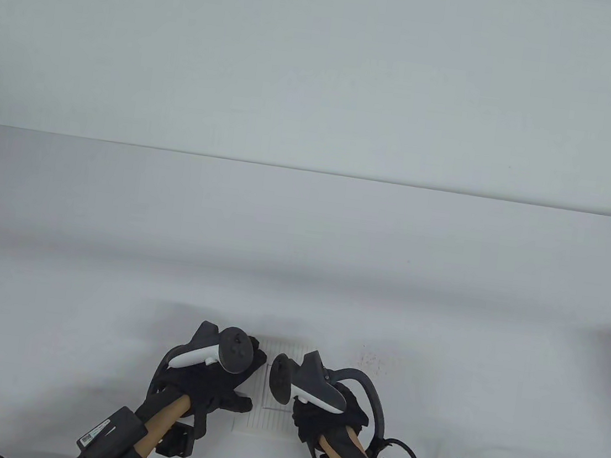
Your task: Apply wax crayon on paper
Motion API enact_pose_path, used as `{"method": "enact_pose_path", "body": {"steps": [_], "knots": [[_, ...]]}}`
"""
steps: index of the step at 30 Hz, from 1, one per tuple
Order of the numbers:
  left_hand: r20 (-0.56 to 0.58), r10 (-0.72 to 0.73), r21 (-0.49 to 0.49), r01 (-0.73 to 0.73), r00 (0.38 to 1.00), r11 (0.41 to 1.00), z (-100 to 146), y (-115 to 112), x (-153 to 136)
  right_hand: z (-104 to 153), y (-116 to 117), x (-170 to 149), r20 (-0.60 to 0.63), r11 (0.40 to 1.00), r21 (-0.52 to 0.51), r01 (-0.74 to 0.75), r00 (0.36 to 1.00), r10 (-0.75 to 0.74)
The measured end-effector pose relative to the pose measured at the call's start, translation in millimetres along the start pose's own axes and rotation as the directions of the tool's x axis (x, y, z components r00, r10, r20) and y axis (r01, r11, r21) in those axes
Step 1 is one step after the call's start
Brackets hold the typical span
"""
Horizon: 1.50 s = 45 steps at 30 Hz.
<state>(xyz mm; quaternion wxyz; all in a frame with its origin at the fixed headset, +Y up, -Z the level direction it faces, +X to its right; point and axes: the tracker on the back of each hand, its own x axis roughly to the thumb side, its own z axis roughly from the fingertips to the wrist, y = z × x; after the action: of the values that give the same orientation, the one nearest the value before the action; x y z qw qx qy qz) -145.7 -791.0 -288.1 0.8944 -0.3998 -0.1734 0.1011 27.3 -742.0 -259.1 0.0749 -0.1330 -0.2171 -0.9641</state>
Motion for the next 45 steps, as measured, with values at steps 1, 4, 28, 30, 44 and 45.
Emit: {"method": "enact_pose_path", "body": {"steps": [1,4,28,30,44,45], "knots": [[-0.001,0.001,0.002,-0.001,1.000,1.000,0.0,0.0,-0.2,-0.9,-0.4,0.5,0.014,0.999,-0.037,0.020,1.000,-0.020],[-0.001,0.021,-0.004,-0.021,1.000,1.000,-0.7,-0.7,-2.8,-3.1,-0.5,2.7,0.031,0.994,-0.099,0.049,0.998,-0.046],[-0.001,0.024,-0.013,-0.024,1.000,1.000,-2.5,-1.9,-3.6,-25.6,-2.0,32.7,0.056,0.982,-0.152,0.107,0.993,-0.100],[-0.001,0.024,-0.014,-0.024,1.000,1.000,-2.5,-2.0,-3.6,-26.8,-1.1,31.8,0.035,0.975,-0.187,0.119,0.993,-0.114],[0.003,0.032,-0.016,-0.032,0.999,0.999,-2.8,-2.4,-3.9,-31.2,0.1,27.7,0.060,0.964,-0.198,0.176,0.984,-0.167],[0.003,0.033,-0.017,-0.033,0.999,0.999,-2.8,-2.5,-4.0,-31.4,0.6,26.5,0.034,0.960,-0.233,0.154,0.988,-0.150]]}}
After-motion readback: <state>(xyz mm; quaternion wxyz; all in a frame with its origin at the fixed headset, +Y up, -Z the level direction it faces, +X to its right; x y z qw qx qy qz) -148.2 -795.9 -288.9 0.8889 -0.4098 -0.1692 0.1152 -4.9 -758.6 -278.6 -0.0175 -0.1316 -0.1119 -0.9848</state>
